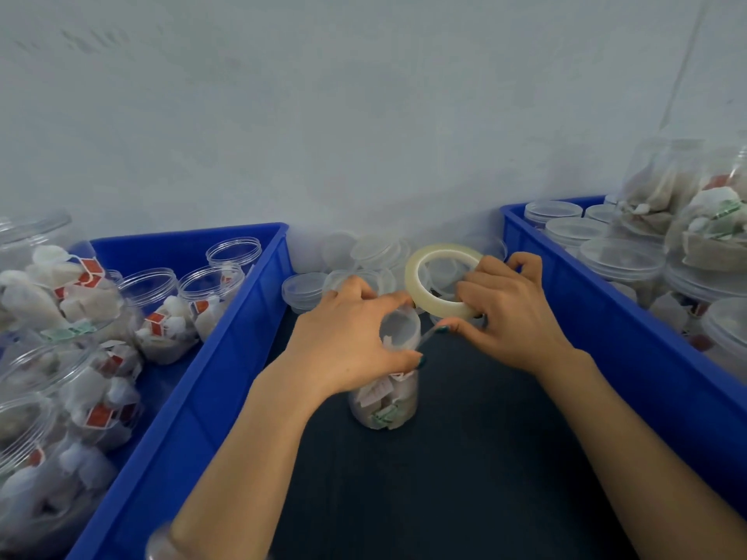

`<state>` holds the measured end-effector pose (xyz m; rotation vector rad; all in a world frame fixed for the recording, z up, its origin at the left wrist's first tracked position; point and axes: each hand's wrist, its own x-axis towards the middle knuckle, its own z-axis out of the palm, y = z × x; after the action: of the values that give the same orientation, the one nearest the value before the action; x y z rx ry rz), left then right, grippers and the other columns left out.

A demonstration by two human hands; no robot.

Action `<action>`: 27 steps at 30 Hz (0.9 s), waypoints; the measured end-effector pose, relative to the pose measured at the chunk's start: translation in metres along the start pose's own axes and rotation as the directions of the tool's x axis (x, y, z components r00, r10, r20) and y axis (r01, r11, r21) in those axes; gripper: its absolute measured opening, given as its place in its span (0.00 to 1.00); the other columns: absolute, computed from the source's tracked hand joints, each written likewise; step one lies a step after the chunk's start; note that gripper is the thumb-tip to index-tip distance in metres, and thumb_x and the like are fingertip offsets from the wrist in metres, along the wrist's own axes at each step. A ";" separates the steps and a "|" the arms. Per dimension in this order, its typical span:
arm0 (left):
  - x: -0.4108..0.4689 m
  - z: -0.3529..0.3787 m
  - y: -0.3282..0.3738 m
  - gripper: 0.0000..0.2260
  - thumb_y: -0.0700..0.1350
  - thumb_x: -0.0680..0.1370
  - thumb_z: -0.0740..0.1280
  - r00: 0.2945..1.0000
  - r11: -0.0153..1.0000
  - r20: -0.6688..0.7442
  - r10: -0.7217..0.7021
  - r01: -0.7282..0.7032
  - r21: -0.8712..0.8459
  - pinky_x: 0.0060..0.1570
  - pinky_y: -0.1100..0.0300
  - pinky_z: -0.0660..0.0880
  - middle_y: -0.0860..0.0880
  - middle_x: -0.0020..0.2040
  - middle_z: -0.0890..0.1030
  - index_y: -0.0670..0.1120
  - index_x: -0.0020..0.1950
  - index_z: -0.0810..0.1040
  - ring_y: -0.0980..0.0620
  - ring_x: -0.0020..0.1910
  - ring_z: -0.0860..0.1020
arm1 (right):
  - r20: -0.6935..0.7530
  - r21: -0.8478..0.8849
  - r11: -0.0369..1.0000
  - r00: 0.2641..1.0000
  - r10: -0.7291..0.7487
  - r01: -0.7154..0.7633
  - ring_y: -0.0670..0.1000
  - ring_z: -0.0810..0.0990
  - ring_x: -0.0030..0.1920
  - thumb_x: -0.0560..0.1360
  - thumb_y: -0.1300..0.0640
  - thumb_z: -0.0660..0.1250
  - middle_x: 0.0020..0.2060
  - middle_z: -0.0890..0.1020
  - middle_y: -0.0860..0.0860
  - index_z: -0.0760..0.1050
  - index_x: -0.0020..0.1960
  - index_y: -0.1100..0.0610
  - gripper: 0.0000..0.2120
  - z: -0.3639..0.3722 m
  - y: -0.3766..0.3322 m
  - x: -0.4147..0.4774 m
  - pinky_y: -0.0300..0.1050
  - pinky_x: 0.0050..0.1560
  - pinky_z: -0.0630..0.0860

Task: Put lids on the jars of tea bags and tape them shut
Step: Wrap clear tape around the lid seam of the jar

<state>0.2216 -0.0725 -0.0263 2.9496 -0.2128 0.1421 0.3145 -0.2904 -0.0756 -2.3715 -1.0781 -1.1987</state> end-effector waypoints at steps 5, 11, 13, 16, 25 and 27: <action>-0.012 -0.012 -0.010 0.32 0.56 0.74 0.75 0.984 0.960 0.095 0.153 -0.125 -0.250 0.64 0.60 0.70 0.62 0.69 0.62 0.69 0.74 0.65 0.61 0.67 0.65 | -0.009 0.051 0.998 1.000 0.025 -0.024 0.50 0.74 0.40 0.76 0.26 0.51 0.33 0.77 0.45 0.74 0.34 0.53 0.33 0.003 -0.005 0.002 0.46 0.50 0.54; -0.016 -0.009 -0.023 0.35 0.49 0.76 0.75 0.952 0.899 0.163 0.261 -0.178 -0.401 0.62 0.79 0.62 0.68 0.73 0.59 0.64 0.77 0.60 0.73 0.68 0.61 | 0.036 0.090 0.993 0.996 0.079 -0.082 0.49 0.74 0.41 0.74 0.23 0.48 0.34 0.78 0.45 0.76 0.36 0.53 0.37 0.007 -0.013 0.003 0.46 0.50 0.53; -0.015 -0.005 -0.021 0.34 0.50 0.74 0.76 0.960 0.889 0.118 0.255 -0.185 -0.419 0.65 0.72 0.64 0.67 0.71 0.62 0.64 0.74 0.64 0.69 0.69 0.62 | 0.051 0.102 0.990 0.994 0.094 -0.099 0.49 0.72 0.41 0.74 0.24 0.47 0.34 0.76 0.44 0.75 0.35 0.53 0.36 0.011 -0.017 0.003 0.47 0.49 0.54; -0.013 0.009 -0.004 0.29 0.69 0.65 0.71 0.992 0.920 -0.085 0.088 -0.114 -0.374 0.58 0.65 0.69 0.68 0.61 0.70 0.64 0.63 0.70 0.65 0.63 0.68 | 0.085 0.146 0.983 0.991 0.103 -0.115 0.47 0.70 0.42 0.74 0.24 0.48 0.35 0.74 0.42 0.74 0.35 0.51 0.34 0.015 -0.020 0.005 0.49 0.48 0.55; -0.005 0.018 -0.007 0.17 0.63 0.69 0.71 0.963 0.924 -0.257 0.083 -0.171 -0.342 0.57 0.58 0.73 0.63 0.56 0.76 0.61 0.55 0.75 0.63 0.58 0.73 | 0.370 0.217 0.966 0.928 0.050 -0.139 0.43 0.69 0.44 0.74 0.28 0.47 0.35 0.74 0.44 0.75 0.37 0.49 0.29 0.008 -0.009 0.012 0.48 0.48 0.54; -0.006 0.014 -0.014 0.23 0.60 0.68 0.71 0.974 0.903 -0.216 0.074 -0.157 -0.400 0.62 0.55 0.73 0.65 0.58 0.76 0.62 0.61 0.73 0.64 0.61 0.73 | 0.352 0.233 0.964 0.935 0.040 -0.129 0.45 0.70 0.45 0.76 0.29 0.47 0.36 0.74 0.43 0.75 0.38 0.49 0.29 0.008 -0.010 0.011 0.48 0.48 0.55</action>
<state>0.2189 -0.0602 -0.0431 2.4784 -0.3438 0.3558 0.3161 -0.2742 -0.0729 -2.4455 -1.1362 -0.5829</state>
